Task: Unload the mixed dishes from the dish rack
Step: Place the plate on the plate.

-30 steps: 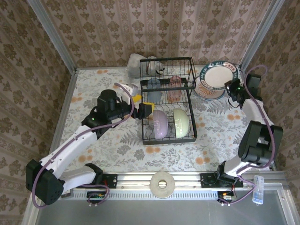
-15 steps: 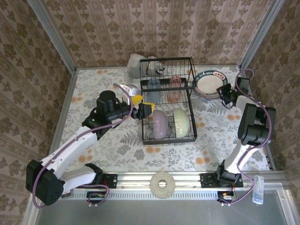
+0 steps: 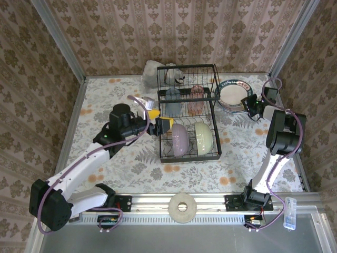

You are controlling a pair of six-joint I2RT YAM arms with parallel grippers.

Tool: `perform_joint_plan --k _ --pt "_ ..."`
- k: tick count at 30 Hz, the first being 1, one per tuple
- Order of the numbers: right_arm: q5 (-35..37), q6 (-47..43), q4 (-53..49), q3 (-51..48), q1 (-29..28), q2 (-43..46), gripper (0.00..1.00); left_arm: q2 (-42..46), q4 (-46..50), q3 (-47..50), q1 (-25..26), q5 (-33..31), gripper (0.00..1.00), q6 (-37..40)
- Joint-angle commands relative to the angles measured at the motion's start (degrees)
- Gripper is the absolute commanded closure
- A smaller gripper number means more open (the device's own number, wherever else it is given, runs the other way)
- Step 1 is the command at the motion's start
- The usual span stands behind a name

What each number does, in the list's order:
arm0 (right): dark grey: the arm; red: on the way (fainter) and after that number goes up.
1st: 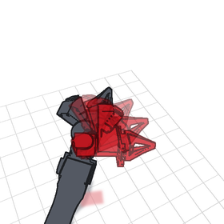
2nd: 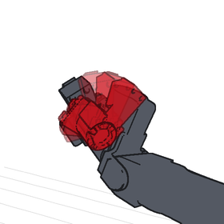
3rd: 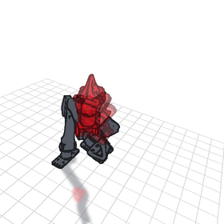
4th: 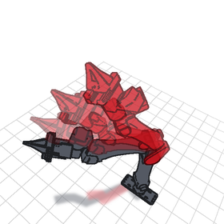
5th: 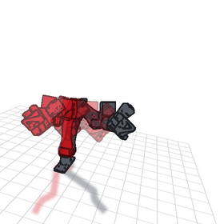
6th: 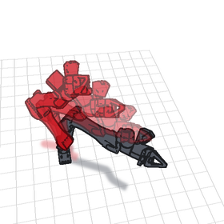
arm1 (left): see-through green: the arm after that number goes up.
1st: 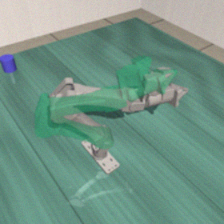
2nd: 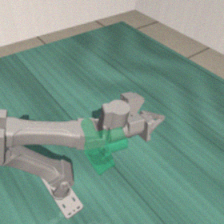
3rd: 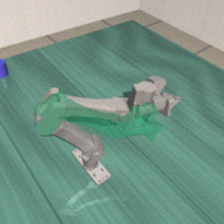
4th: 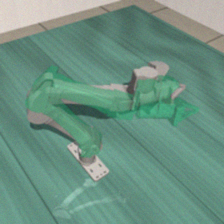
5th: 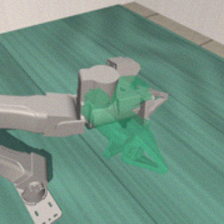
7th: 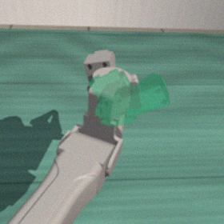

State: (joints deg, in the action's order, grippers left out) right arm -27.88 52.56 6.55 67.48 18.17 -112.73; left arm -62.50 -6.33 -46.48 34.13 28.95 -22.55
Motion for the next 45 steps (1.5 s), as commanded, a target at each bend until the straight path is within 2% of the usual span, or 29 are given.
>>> perform_joint_plan --k 1,40,43,45 --pt "-1.68 -0.58 2.34 2.28 0.36 -1.28 1.0 0.54 -1.77 1.19 -0.57 0.6 0.0 -0.72" --pt "-1.85 -2.33 0.06 -2.21 1.86 -0.04 1.0 -0.39 -9.36 4.64 -0.78 4.8 0.0 -3.99" --pt "-2.09 -2.35 -0.38 -1.95 1.89 -0.12 0.9 -0.39 -9.52 4.73 -0.78 4.92 0.0 -4.09" --pt "-2.01 -2.43 -0.96 -1.74 1.9 0.06 0.79 -0.42 -9.49 4.73 -0.76 4.89 0.0 -4.04"
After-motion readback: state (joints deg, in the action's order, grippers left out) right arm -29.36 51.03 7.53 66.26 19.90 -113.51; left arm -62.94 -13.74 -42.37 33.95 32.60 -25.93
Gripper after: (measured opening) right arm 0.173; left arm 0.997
